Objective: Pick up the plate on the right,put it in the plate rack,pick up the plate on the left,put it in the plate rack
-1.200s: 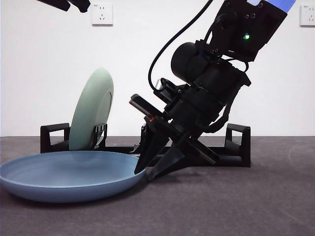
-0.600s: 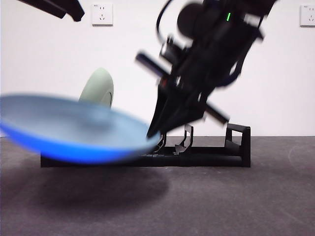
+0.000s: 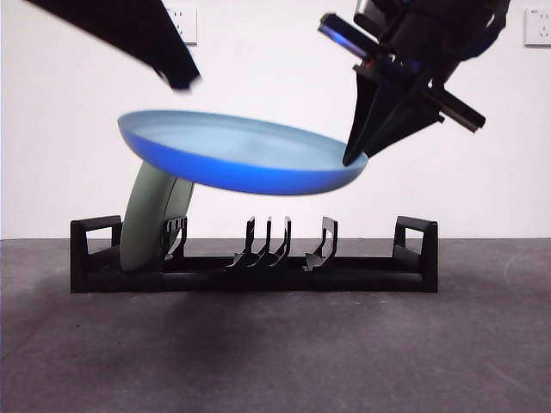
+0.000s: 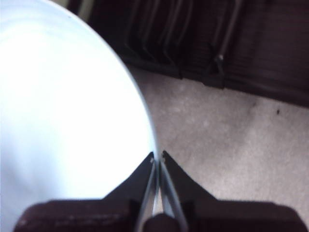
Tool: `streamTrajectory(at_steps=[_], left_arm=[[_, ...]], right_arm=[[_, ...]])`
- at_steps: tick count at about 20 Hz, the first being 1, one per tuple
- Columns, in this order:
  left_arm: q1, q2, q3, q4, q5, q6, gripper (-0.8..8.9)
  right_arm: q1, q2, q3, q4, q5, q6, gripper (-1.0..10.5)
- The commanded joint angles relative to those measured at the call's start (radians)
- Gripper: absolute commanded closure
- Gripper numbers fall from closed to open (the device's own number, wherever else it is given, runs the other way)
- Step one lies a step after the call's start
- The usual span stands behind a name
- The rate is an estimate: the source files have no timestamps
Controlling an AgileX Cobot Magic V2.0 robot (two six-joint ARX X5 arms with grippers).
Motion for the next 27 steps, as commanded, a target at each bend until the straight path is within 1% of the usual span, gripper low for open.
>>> streamTrajectory(at_steps=[1, 3, 6, 7, 9, 10, 12, 13, 18, 19, 22, 24, 25, 27], left_arm=[[-0.05, 0.074, 0.003, 0.01, -0.051, 0.013, 5.02], [-0.074, 0.131, 0.003, 0.014, -0.092, 0.029, 5.02], [-0.075, 0.189, 0.003, 0.026, -0.139, 0.031, 5.04], [-0.074, 0.202, 0.003, 0.029, -0.143, 0.032, 5.27], [-0.07, 0.22, 0.003, 0.036, -0.141, 0.052, 6.77], [-0.068, 0.226, 0.003, 0.039, -0.142, 0.057, 7.34], [-0.067, 0.239, 0.003, 0.047, -0.139, 0.058, 8.06], [-0.067, 0.241, 0.003, 0.048, -0.139, 0.061, 8.26], [-0.067, 0.241, 0.003, 0.072, -0.134, 0.064, 8.22], [-0.071, 0.241, 0.003, 0.085, -0.127, 0.064, 8.22], [-0.091, 0.241, 0.003, 0.138, -0.06, 0.053, 8.22], [-0.103, 0.241, 0.003, 0.195, -0.01, 0.035, 8.22], [-0.103, 0.241, 0.003, 0.225, 0.021, 0.005, 8.22], [-0.098, 0.241, 0.003, 0.305, 0.1, -0.084, 8.22]], right_arm=[[-0.001, -0.002, 0.018, -0.005, -0.007, -0.018, 9.6], [-0.001, -0.002, 0.026, -0.023, -0.007, -0.023, 9.6], [-0.001, -0.002, 0.027, -0.031, -0.007, -0.028, 9.6], [-0.002, -0.002, 0.027, -0.034, -0.007, -0.031, 9.6], [-0.001, -0.002, 0.027, -0.035, -0.008, -0.031, 9.6], [-0.001, -0.002, 0.027, -0.036, -0.008, -0.031, 9.6], [-0.001, -0.003, 0.027, -0.043, -0.008, -0.031, 9.6], [-0.001, -0.004, 0.027, -0.049, -0.008, -0.034, 9.6], [-0.002, -0.054, 0.027, -0.06, -0.007, -0.043, 9.4], [-0.002, -0.075, 0.027, -0.06, -0.006, -0.047, 9.4], [-0.013, -0.159, 0.027, -0.058, 0.002, -0.048, 7.9], [-0.031, -0.226, 0.027, -0.045, 0.013, -0.053, 7.8], [-0.04, -0.255, 0.027, -0.036, 0.04, -0.054, 7.8], [-0.063, -0.321, 0.027, -0.016, 0.145, -0.053, 7.8]])
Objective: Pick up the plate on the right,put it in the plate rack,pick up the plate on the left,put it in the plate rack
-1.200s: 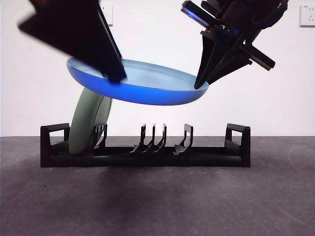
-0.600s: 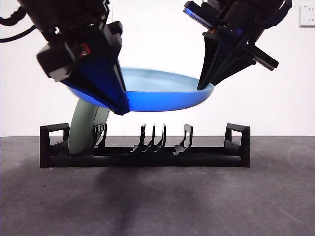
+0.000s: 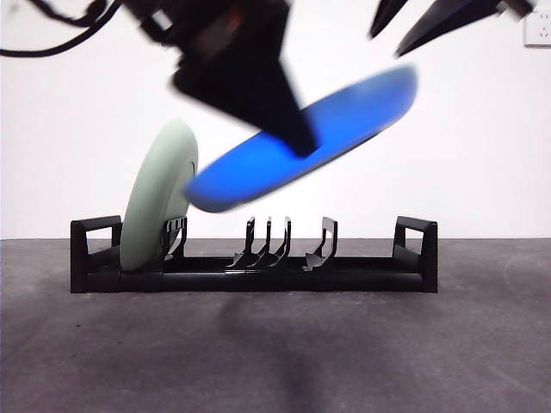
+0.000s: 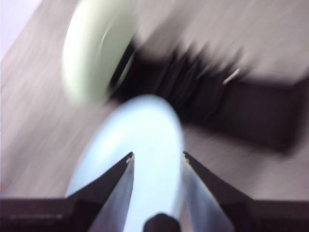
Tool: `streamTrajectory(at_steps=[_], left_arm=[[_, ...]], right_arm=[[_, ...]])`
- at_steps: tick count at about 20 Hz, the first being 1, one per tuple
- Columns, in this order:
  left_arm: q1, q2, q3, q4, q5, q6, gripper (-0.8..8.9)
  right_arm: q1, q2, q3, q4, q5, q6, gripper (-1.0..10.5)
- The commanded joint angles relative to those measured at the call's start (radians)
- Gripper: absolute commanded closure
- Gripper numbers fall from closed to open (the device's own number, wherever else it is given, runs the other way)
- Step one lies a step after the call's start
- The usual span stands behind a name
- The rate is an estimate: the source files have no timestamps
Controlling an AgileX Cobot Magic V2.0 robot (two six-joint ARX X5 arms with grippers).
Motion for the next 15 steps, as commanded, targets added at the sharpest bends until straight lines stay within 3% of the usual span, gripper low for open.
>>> streamTrajectory(at_steps=[1, 8, 11, 15], left_arm=[[0.01, 0.001, 0.001, 0.108, 0.079, -0.144, 8.22], [0.219, 0.001, 0.001, 0.489, 0.385, -0.46, 8.23], [0.34, 0.021, 0.002, 0.635, 0.488, -0.617, 8.23], [0.448, 0.115, 0.097, 0.665, 0.587, -0.719, 8.23]], right_arm=[[-0.023, -0.068, 0.003, 0.026, 0.124, -0.009, 7.8], [-0.079, -0.197, 0.003, 0.066, 0.315, -0.011, 7.8], [-0.086, -0.209, 0.003, 0.066, 0.333, -0.011, 7.9], [-0.086, -0.209, 0.003, 0.066, 0.333, -0.011, 7.9]])
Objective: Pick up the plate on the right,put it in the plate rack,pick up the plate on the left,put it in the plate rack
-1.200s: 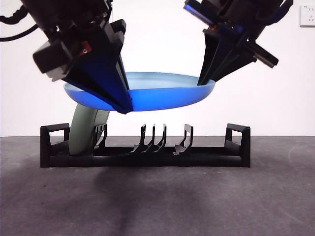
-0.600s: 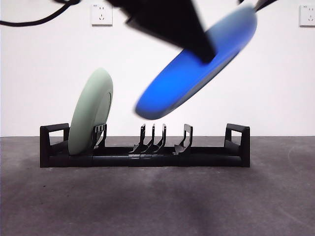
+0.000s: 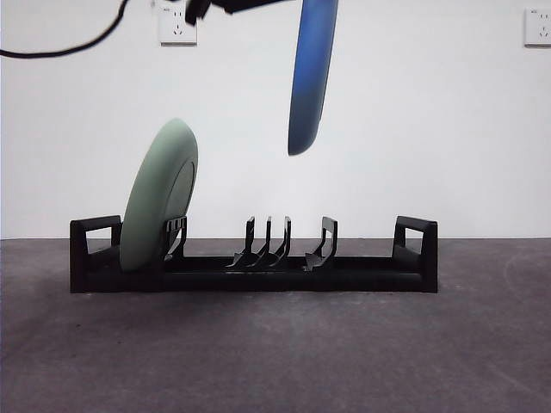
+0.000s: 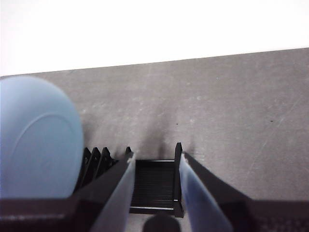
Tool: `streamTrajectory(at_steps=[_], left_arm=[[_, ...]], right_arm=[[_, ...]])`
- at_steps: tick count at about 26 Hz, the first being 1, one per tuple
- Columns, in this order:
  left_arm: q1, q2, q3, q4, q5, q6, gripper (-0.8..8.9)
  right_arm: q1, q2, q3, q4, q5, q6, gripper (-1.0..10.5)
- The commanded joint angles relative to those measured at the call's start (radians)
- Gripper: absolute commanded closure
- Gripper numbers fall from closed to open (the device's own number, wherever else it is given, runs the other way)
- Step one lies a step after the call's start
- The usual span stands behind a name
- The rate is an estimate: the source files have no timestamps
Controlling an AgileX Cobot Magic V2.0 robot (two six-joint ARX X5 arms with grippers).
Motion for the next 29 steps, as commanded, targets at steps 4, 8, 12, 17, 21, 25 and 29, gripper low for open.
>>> streamTrajectory(at_steps=[4, 8, 12, 17, 21, 25, 29], left_arm=[[0.061, 0.147, 0.168, -0.015, 0.063, -0.105, 8.23], [0.083, 0.246, 0.262, -0.028, 0.07, -0.159, 8.23], [0.098, 0.317, 0.295, -0.024, 0.06, -0.184, 8.23], [0.105, 0.362, 0.295, -0.046, 0.044, -0.184, 8.23], [0.106, 0.373, 0.295, -0.102, 0.042, -0.17, 8.23], [0.106, 0.378, 0.295, -0.134, 0.02, -0.144, 8.23], [0.107, 0.385, 0.295, -0.141, 0.016, -0.144, 8.23]], right_arm=[[0.0, -0.002, 0.002, 0.008, 0.003, -0.007, 7.9], [0.0, -0.002, 0.002, 0.008, 0.006, -0.008, 7.9], [0.0, -0.002, 0.002, 0.008, 0.006, -0.008, 7.9], [0.0, -0.002, 0.002, 0.008, 0.007, -0.009, 7.9], [0.0, -0.002, 0.002, 0.008, 0.008, -0.009, 7.9], [0.0, -0.002, 0.002, 0.008, 0.009, -0.016, 7.9], [0.0, -0.002, 0.002, 0.008, 0.009, -0.016, 7.9]])
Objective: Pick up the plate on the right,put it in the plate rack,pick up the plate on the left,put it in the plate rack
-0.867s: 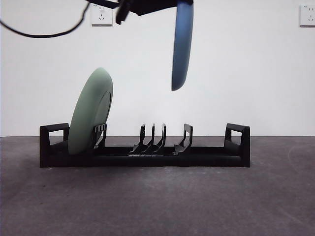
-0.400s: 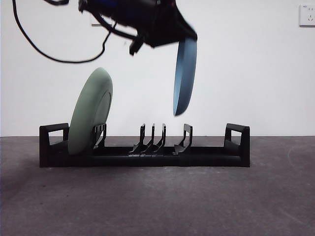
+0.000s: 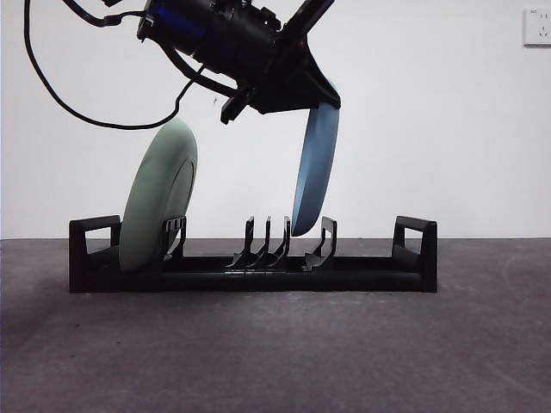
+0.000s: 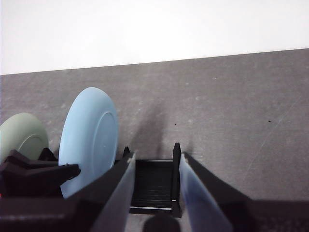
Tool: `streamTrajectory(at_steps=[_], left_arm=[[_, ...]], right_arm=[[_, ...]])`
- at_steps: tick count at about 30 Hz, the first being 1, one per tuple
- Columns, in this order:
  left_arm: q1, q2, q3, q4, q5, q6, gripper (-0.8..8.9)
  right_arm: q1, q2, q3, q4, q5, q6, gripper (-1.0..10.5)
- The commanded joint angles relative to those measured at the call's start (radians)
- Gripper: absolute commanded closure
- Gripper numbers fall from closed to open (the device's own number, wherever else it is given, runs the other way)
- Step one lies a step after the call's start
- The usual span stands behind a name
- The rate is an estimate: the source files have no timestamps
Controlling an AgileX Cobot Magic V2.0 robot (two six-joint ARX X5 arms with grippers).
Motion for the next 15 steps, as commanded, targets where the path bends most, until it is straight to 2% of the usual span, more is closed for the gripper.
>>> streamTrajectory(at_steps=[1, 15], left_arm=[[0.003, 0.017, -0.002, 0.004, -0.002, 0.024, 8.23], [0.001, 0.067, -0.002, -0.032, -0.014, 0.024, 8.13]], right_arm=[[0.0, -0.002, 0.002, 0.009, 0.005, -0.01, 7.9], [0.0, -0.002, 0.002, 0.008, 0.005, -0.019, 7.9]])
